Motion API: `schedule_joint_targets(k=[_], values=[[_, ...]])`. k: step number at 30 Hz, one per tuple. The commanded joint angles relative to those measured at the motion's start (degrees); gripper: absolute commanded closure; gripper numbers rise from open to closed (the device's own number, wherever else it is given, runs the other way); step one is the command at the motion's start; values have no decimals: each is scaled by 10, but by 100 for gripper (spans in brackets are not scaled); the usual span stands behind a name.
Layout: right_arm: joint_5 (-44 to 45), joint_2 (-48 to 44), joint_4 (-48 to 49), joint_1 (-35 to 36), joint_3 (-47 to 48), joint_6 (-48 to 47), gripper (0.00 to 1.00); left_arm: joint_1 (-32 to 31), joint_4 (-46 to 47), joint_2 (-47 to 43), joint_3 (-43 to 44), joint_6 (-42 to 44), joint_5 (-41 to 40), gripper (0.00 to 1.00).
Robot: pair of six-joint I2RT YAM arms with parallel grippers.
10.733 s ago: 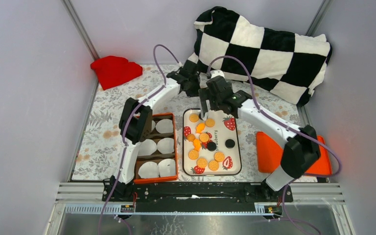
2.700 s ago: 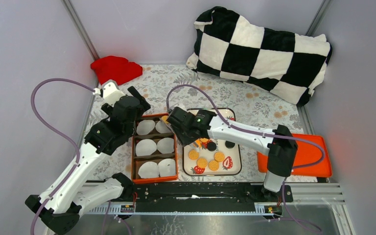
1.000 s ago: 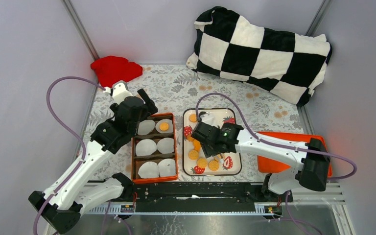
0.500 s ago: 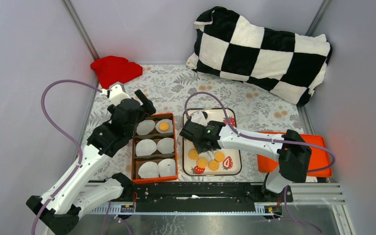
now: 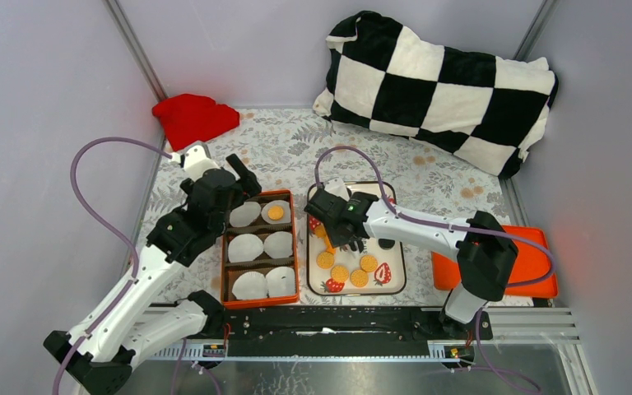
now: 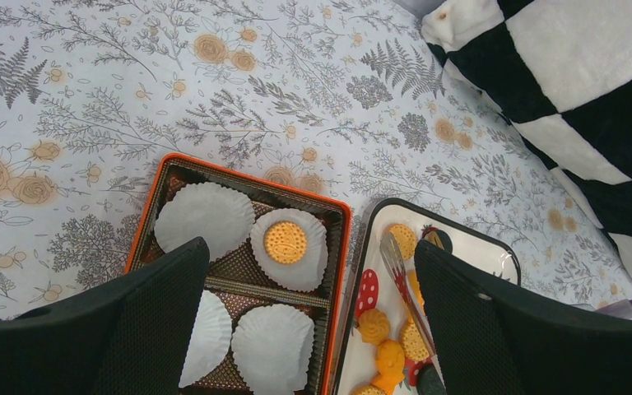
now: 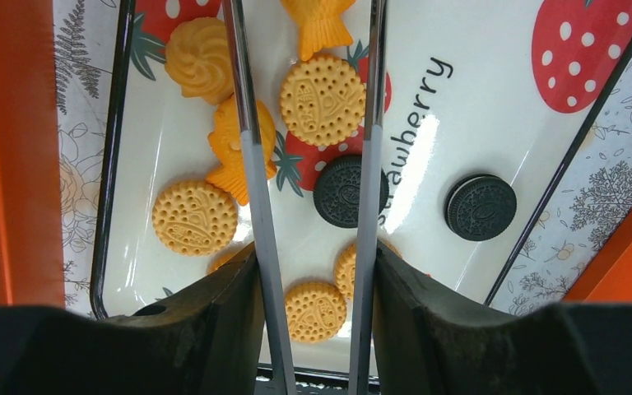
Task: Pack the cookies
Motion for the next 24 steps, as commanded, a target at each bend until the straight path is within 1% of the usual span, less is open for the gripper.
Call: schedule_joint_targets(k=[1, 3, 6, 7, 8, 9, 11, 14, 17, 20, 24], values=[[-6, -17, 5, -8, -4, -8, 49, 4, 16, -7, -1, 7, -3, 2], [-15, -5, 4, -10, 5, -16, 51, 4, 16, -10, -1, 7, -3, 2], [-29, 14, 8, -9, 22, -27, 60, 4, 16, -15, -5, 7, -5, 1], [-33, 19, 9, -9, 29, -31, 67, 4, 15, -16, -6, 7, -6, 1], [-32, 21, 7, -9, 37, -33, 79, 4, 14, -18, -5, 8, -7, 1], [-30, 21, 5, -9, 45, -35, 86, 4, 14, -19, -3, 9, -7, 1], [-19, 12, -7, -7, 62, -35, 92, 4, 9, -18, 5, 11, -12, 1], [17, -18, -30, 11, 95, -34, 93, 6, -12, -13, 29, 7, -33, 1], [39, -44, -49, 36, 135, -34, 93, 23, -21, -10, 48, 4, -48, 1], [22, -49, -51, 52, 166, -41, 93, 56, -25, -6, 67, -5, -42, 1], [-20, -20, -36, 68, 197, -60, 93, 117, -36, -2, 94, -14, -32, 1]])
